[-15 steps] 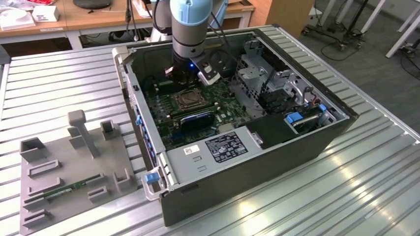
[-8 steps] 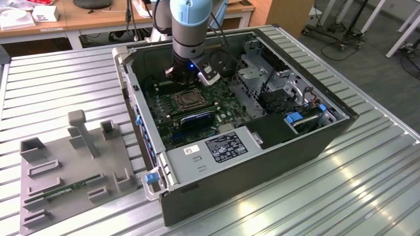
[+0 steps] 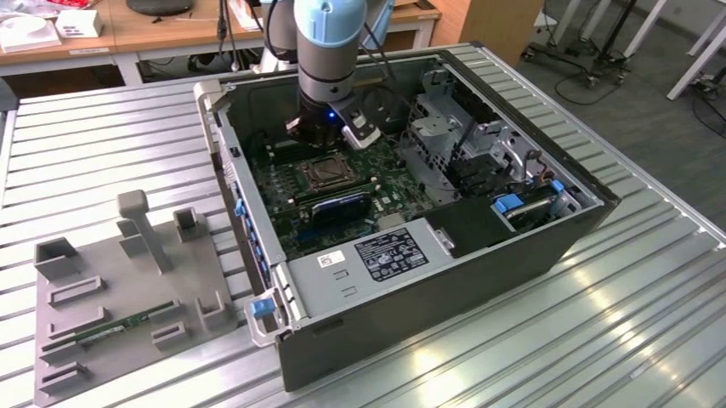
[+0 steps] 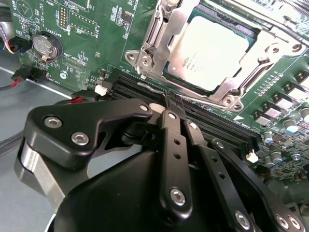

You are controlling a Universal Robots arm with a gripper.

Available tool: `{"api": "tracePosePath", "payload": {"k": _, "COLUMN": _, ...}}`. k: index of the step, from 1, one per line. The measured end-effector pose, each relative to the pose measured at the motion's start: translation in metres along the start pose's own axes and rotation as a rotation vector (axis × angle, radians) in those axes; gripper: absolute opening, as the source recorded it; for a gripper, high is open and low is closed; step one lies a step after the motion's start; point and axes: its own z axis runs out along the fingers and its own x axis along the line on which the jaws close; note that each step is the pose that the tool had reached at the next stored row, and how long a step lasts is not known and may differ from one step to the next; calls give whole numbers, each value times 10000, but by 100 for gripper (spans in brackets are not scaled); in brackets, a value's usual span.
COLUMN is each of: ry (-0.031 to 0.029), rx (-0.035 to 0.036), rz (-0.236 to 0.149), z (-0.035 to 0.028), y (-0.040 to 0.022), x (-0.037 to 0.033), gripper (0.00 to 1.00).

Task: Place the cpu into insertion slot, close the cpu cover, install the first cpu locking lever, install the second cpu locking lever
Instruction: 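Install the first cpu locking lever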

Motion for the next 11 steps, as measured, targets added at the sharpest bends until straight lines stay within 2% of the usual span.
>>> {"api": "tracePosePath", "payload": {"k": 4, "ry": -5, "rx": 52, "rz": -6, "z": 9, "y": -1, "x": 1, "gripper": 11}}
{"api": "tracePosePath", "payload": {"k": 5, "ry": -14, "rx": 117, "rz": -13, "z": 12, "y": -2, "x": 2, "gripper": 11}}
{"api": "tracePosePath", "payload": {"k": 6, "ry": -16, "rx": 135, "rz": -16, "z": 11, "y": -2, "x": 1, "gripper": 11}}
{"api": "tracePosePath", "payload": {"k": 11, "ry": -23, "rx": 200, "rz": -22, "z": 10, "y": 0, "x": 1, "gripper": 11}}
